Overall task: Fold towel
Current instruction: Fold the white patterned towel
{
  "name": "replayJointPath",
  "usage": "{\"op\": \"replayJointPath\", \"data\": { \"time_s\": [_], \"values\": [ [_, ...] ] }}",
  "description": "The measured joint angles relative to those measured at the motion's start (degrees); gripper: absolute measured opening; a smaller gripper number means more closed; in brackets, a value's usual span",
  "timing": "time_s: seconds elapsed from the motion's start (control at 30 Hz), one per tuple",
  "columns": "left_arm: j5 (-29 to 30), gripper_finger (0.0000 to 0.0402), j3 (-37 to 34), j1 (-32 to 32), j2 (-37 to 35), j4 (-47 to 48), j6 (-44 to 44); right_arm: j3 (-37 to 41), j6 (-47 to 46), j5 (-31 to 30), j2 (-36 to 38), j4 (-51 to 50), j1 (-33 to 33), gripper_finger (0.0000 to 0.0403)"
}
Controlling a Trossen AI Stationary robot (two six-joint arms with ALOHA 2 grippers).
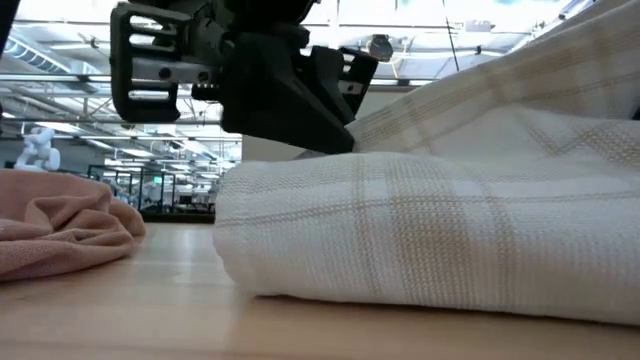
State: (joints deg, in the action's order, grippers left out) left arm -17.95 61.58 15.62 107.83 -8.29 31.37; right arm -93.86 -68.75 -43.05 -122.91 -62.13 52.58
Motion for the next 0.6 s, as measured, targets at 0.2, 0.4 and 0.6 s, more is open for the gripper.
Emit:
{"op": "replayJointPath", "data": {
  "time_s": [0.2, 0.4, 0.6],
  "values": [
    [1.2, 0.0005, 1.0, -1.4, 0.0, -1.7, 3.8, 0.0, 0.0, 0.0, 0.0, 0.0, 0.0, 0.0004],
    [1.6, 0.0003, 2.6, -4.3, -0.6, -1.5, 5.2, 0.0, 0.6, 0.0, 0.0, -0.3, -0.1, 0.0004],
    [4.6, 0.0002, 5.5, -6.9, -0.7, 0.9, 6.8, 0.0, -0.6, -0.5, 0.0, -2.2, -0.2, 0.0004]
  ]
}}
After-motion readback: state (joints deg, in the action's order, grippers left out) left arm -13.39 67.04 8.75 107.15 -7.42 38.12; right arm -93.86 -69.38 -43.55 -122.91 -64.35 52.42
